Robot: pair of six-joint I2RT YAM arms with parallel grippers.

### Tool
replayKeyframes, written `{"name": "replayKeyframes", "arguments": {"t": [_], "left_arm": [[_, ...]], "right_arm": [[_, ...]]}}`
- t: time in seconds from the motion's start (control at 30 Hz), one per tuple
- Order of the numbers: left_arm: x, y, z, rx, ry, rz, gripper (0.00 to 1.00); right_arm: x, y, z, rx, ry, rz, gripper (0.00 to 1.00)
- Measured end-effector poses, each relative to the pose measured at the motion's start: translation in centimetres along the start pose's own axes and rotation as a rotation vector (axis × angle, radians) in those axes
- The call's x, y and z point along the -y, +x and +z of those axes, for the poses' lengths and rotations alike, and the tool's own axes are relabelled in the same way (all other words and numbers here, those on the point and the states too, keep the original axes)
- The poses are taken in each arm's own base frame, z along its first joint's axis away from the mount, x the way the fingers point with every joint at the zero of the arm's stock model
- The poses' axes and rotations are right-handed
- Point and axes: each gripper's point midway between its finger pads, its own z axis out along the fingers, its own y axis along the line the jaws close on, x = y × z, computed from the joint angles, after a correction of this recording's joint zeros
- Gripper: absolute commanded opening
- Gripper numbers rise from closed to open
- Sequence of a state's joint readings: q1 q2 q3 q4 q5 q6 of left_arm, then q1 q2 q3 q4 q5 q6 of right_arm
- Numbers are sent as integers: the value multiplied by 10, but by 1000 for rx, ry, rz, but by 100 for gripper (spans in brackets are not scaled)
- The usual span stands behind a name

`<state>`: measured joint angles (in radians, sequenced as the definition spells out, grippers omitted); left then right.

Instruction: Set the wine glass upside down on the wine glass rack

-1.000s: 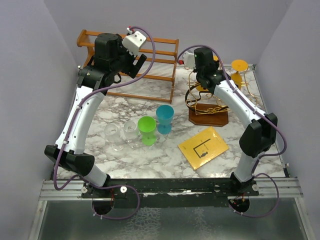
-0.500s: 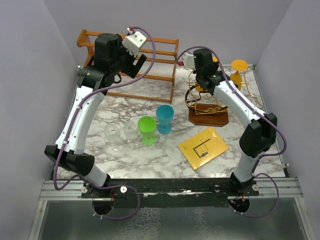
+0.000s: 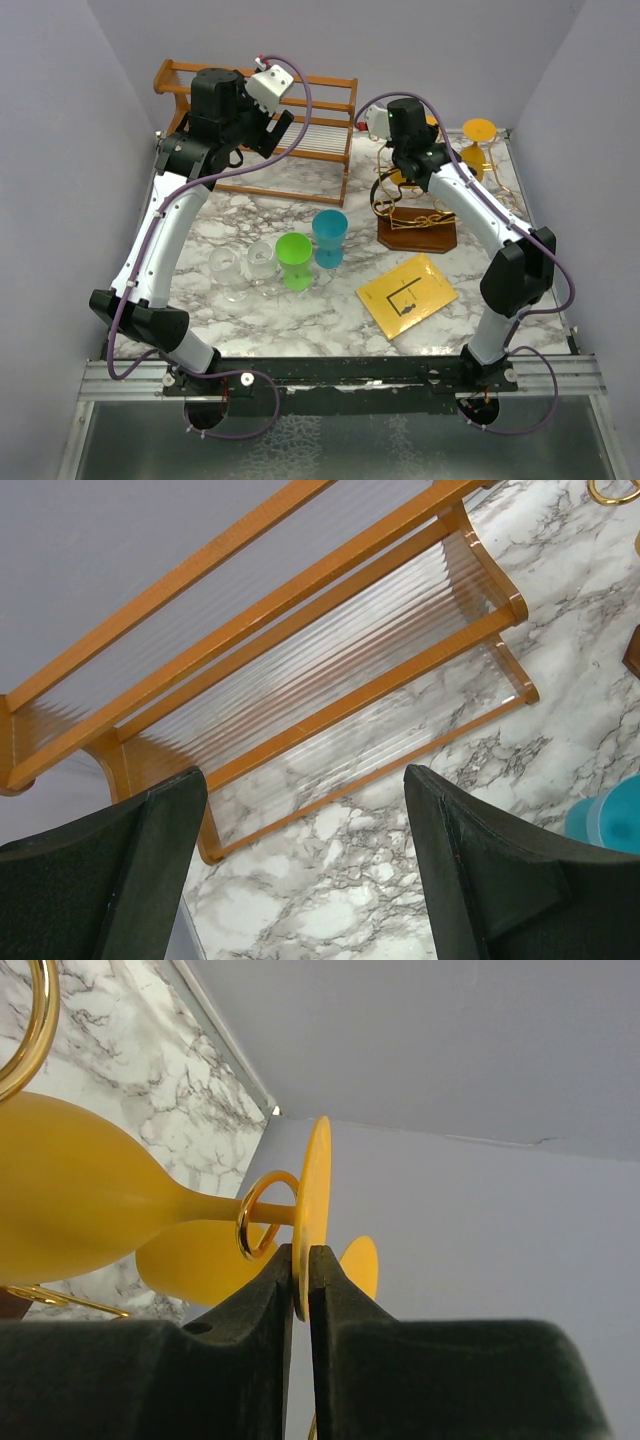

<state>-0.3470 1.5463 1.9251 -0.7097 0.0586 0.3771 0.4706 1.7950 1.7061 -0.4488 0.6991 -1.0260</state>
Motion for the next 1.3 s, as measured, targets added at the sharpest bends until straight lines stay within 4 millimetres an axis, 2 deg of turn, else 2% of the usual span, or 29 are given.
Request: {"name": "replayKeyframes", "arguments": {"t": [0.43,0.9,1.07,1.3], "left_arm": [[0,1,0,-1,1,0,83],[1,2,-1,-3,2,4,83],[2,5,1,-11,5,8,83],[3,9,3,-20,9,15,83]], "right_arm": [[-2,0,-2,6,-12,45,18],[-12,-8,-10,55,-108,123,25],[-5,-14,-15,80,-121,164,29],[8,-36,-29,184,-172,257,34]]}}
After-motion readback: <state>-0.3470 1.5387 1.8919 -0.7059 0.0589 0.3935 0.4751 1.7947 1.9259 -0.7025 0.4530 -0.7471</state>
